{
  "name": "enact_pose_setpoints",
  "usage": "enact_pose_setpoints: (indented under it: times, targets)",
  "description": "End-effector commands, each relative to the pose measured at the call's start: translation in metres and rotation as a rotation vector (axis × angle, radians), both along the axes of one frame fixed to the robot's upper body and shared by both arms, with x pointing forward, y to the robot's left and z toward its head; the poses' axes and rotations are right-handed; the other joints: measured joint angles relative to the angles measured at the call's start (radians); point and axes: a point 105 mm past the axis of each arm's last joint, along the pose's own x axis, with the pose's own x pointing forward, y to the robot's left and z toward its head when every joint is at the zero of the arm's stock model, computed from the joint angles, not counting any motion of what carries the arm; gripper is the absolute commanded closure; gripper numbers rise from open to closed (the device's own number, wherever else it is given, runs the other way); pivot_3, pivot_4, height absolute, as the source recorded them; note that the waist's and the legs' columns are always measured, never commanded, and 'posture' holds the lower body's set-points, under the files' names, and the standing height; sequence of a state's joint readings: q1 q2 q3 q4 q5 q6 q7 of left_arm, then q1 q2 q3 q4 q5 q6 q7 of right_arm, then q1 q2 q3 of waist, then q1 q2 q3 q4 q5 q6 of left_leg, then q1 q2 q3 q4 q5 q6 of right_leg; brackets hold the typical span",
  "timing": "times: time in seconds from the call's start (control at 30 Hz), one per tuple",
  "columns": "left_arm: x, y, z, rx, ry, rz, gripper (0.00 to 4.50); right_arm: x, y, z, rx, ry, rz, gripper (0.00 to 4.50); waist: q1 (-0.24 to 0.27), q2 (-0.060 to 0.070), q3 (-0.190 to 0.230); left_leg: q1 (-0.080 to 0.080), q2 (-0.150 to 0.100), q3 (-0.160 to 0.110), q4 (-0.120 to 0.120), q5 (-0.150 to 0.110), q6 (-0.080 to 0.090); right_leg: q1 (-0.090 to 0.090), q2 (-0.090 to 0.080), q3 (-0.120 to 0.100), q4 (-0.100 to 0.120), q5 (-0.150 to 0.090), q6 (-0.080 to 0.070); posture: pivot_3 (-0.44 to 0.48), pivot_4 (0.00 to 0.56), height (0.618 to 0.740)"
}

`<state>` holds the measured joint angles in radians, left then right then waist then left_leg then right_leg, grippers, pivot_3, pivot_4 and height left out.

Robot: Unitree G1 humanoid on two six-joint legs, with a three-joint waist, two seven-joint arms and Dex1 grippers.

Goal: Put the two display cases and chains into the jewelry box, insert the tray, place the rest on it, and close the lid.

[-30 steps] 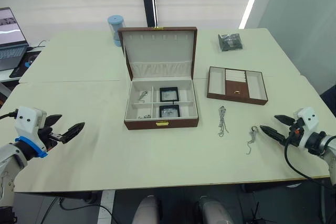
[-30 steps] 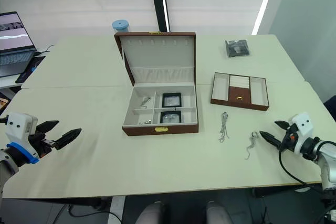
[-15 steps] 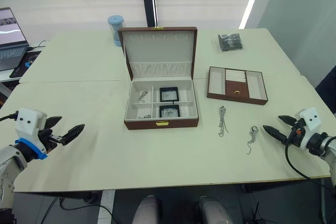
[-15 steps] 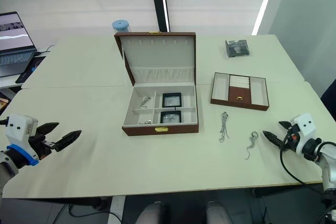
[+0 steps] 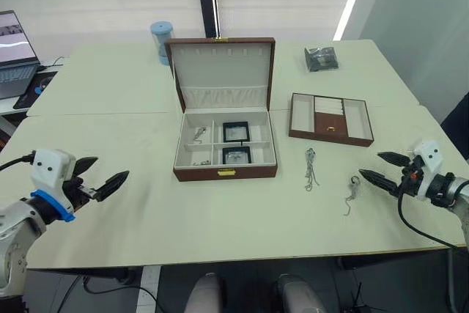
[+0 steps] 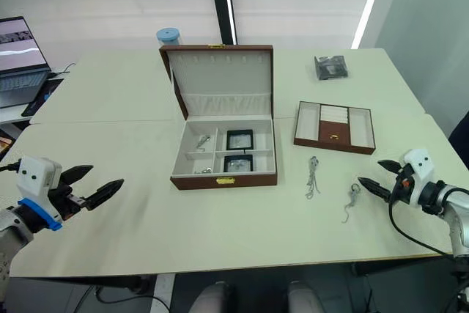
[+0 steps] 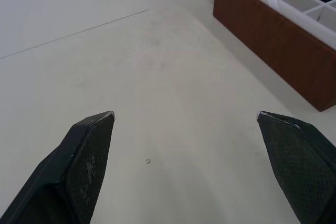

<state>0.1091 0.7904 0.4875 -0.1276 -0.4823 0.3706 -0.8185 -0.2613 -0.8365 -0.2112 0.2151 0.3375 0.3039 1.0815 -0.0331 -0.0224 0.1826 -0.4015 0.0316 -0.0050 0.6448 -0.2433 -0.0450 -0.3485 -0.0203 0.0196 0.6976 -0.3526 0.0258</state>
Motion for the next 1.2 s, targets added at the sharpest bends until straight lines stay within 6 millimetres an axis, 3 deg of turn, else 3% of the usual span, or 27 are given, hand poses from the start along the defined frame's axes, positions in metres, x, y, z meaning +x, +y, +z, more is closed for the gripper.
enact_pose_setpoints:
  times: [0.03, 0.2, 0.3, 0.47, 0.73, 1.2]
  targets:
    - [-0.005, -0.035, 0.005, -0.014, -0.007, -0.141, 0.00, 0.004, 0.016, 0.028, -0.047, -0.011, 0.130, 0.02, 0.000, 0.000, 0.000, 0.000, 0.000, 0.001, 0.000, 0.000, 0.000, 0.000, 0.000, 0.000, 0.000, 0.000, 0.000, 0.000, 0.150, 0.740]
    - [-0.012, -0.089, 0.006, -0.017, 0.000, -0.357, 0.00, 0.011, 0.027, 0.031, -0.137, 0.078, 0.250, 0.02, 0.002, 0.000, 0.000, 0.000, 0.000, -0.001, 0.000, 0.000, 0.000, 0.000, 0.000, -0.001, 0.000, 0.000, 0.000, 0.000, 0.150, 0.740]
    - [-0.016, -0.122, 0.008, -0.003, -0.025, -0.496, 0.00, 0.026, 0.029, 0.035, -0.249, 0.088, 0.305, 0.02, 0.002, 0.000, 0.000, 0.000, -0.001, 0.000, 0.001, 0.000, 0.000, 0.001, 0.000, 0.000, 0.000, 0.000, 0.000, 0.000, 0.150, 0.740]
    - [-0.018, -0.153, 0.006, -0.005, -0.072, -0.609, 0.00, 0.049, 0.029, 0.036, -0.379, 0.115, 0.337, 0.02, 0.001, 0.001, 0.001, 0.000, 0.000, 0.000, 0.000, 0.000, 0.000, 0.000, 0.001, 0.000, -0.001, 0.000, 0.000, 0.000, 0.150, 0.740]
    - [-0.024, -0.177, -0.002, -0.010, -0.116, -0.696, 0.00, 0.074, 0.005, 0.034, -0.566, 0.131, 0.252, 0.02, 0.001, 0.001, 0.001, 0.000, 0.000, 0.005, 0.001, 0.000, 0.000, -0.001, 0.000, 0.004, -0.001, 0.000, 0.000, 0.000, 0.150, 0.740]
    - [-0.024, -0.192, 0.003, -0.029, -0.194, -0.727, 0.00, 0.091, 0.009, 0.013, -0.529, 0.162, 0.125, 0.02, 0.001, 0.001, 0.001, 0.001, 0.000, 0.005, 0.001, 0.000, 0.000, -0.001, 0.000, 0.004, 0.000, 0.000, 0.000, 0.000, 0.150, 0.740]
